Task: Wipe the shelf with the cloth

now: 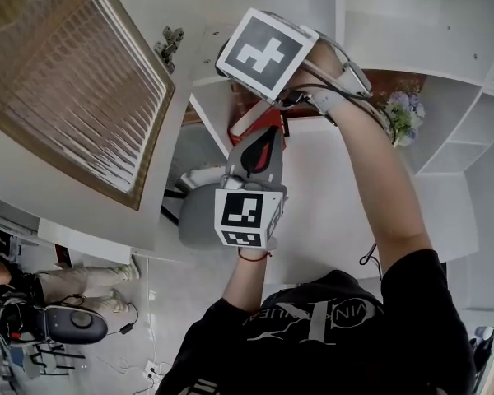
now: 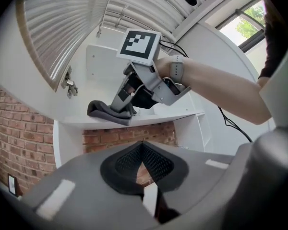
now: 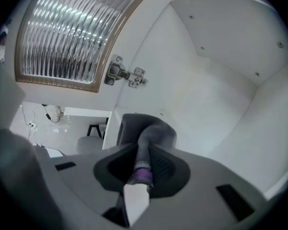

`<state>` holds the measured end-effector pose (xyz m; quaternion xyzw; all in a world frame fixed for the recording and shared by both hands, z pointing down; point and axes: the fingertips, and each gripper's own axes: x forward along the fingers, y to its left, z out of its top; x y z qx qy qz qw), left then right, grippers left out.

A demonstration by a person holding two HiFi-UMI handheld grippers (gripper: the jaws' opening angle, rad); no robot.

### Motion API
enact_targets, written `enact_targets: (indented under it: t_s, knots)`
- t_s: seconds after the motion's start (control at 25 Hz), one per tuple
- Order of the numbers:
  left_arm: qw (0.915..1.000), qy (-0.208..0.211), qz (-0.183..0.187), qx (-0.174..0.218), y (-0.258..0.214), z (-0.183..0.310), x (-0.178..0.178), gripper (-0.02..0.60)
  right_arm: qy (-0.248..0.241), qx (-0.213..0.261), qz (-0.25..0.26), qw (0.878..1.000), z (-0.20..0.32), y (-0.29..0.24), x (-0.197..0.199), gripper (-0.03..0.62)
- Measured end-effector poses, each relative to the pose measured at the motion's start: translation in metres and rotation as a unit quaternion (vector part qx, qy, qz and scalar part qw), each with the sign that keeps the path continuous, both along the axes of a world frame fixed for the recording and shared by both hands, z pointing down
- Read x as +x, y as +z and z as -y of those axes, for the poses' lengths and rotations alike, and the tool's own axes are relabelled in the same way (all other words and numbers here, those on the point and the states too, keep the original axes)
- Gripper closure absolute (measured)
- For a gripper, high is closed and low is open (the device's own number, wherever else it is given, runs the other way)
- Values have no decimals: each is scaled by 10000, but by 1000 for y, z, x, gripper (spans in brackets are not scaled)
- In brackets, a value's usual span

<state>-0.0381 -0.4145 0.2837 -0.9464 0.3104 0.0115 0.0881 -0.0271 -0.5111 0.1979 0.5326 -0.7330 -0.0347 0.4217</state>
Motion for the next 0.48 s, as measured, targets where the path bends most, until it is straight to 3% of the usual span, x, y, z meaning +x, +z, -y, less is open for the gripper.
enact_targets:
  t_s: [0.12, 0.48]
  knots:
    - [10000, -82, -20, -36, 1, -11, 5, 571, 38, 86, 90, 9999, -16, 5, 15, 521]
    - [9994, -349, 32, 47, -3, -46, 12, 571, -51, 832, -439, 9955, -40, 0, 55, 521]
